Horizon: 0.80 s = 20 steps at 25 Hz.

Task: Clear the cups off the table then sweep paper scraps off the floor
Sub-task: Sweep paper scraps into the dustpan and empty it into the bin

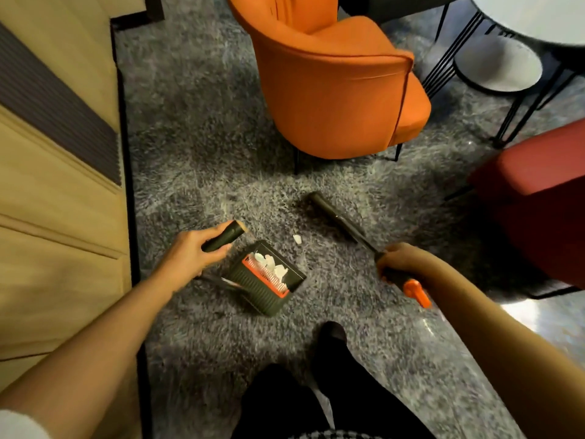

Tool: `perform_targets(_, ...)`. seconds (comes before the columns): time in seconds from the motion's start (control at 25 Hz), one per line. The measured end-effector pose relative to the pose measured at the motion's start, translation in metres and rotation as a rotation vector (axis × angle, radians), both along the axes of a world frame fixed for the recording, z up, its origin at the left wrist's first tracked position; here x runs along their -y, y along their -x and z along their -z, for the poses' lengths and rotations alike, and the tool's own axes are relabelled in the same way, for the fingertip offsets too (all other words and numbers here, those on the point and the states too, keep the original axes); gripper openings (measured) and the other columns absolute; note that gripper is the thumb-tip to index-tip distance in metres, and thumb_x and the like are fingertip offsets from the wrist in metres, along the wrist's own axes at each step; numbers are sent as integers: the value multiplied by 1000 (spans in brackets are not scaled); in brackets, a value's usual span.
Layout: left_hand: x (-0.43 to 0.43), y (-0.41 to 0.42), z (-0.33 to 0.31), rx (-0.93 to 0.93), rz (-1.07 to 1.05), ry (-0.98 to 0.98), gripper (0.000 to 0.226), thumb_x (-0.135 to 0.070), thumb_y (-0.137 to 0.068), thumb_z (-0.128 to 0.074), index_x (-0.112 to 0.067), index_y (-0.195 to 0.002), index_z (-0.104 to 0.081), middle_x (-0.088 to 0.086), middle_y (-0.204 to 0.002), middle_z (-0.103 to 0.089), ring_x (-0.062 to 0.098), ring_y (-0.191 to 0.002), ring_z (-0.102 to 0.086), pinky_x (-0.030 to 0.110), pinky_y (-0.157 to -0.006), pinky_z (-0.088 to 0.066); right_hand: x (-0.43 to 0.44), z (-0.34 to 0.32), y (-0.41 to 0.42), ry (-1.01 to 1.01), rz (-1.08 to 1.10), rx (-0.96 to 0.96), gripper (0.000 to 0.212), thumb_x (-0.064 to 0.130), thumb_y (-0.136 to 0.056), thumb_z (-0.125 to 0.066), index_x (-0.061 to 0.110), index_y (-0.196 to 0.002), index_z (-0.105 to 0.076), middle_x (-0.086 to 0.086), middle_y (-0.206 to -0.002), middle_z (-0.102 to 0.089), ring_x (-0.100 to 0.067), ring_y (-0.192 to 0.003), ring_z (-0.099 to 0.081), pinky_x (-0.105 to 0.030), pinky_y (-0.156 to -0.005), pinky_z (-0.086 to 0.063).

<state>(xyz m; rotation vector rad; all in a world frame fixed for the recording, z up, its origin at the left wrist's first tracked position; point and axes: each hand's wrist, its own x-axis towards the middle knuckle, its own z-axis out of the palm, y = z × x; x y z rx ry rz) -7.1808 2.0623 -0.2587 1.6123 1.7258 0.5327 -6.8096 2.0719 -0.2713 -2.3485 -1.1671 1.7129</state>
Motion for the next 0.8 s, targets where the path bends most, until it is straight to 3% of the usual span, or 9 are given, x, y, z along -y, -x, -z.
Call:
perform_targets(0.04, -9, 4, -4, -9, 14, -6, 43, -2, -81, -71, -4, -122, -62, 23, -103, -69, -32, -59, -32, -4, -44, -29, -1, 4, 7, 42, 32, -26, 7, -14, -78, -51, -9, -79, -56, -8, -46, -59, -18, -38, -59, -17, -33, -44)
perform_targets(0.16, -43, 16, -6, -12, 92, -4, 46, -4, -82, -70, -6, -126, -59, 18, -112, -67, -23, -70, -23, -5, -47, -30, 7, 21, 27, 180, 66, -55, 33, -19, -80, -46, -8, -111, -53, -19, -82, -50, -32, -62, -59, -36, -45, -56)
perform_targets(0.32, -83, 42, -2, -9, 227, 4, 45, -5, -83, -69, -6, -127, -59, 9, -119, -65, -33, -65, -34, -4, -48, -31, 28, 32, 59, 167, -81, 71, 36, -5, -83, -54, -1, -118, -51, -16, -97, -50, -21, -63, -56, -22, -36, -48)
perform_targets(0.44, -99, 62, 2, -45, 300, 8, 43, -8, -82, -71, -13, -125, -62, -4, -100, -70, -26, -44, -40, 1, -43, -33, 46, 32, 89, 128, -52, 82, 36, -3, -80, -56, 0, -116, -56, -7, -79, -53, -15, -56, -54, -16, -36, -46)
perform_targets(0.52, -107, 74, 3, -88, 351, -14, 43, -12, -81, -72, -17, -123, -63, -10, -82, -67, -19, -40, -44, 3, -43, -35, 58, 28, 118, 131, -4, 57, 36, -4, -80, -54, 3, -115, -58, -5, -71, -53, -14, -51, -55, -18, -38, -47)
perform_targets(0.64, -113, 83, 3, -87, 435, 9, 45, -18, -84, -70, -23, -127, -61, -2, -97, -71, -12, -42, -48, 9, -45, -38, 81, 11, 161, 167, -8, -6, 35, -3, -80, -51, 7, -113, -57, -4, -68, -55, -7, -37, -55, -19, -36, -45)
perform_targets(0.8, -110, 91, 3, -35, 442, -8, 44, -15, -84, -70, -15, -127, -60, 0, -105, -70, -20, -45, -46, 3, -44, -37, 109, -15, 187, 191, 23, -134, 41, -7, -80, -46, 12, -115, -54, -7, -61, -52, -8, -31, -49, -21, -35, -43)
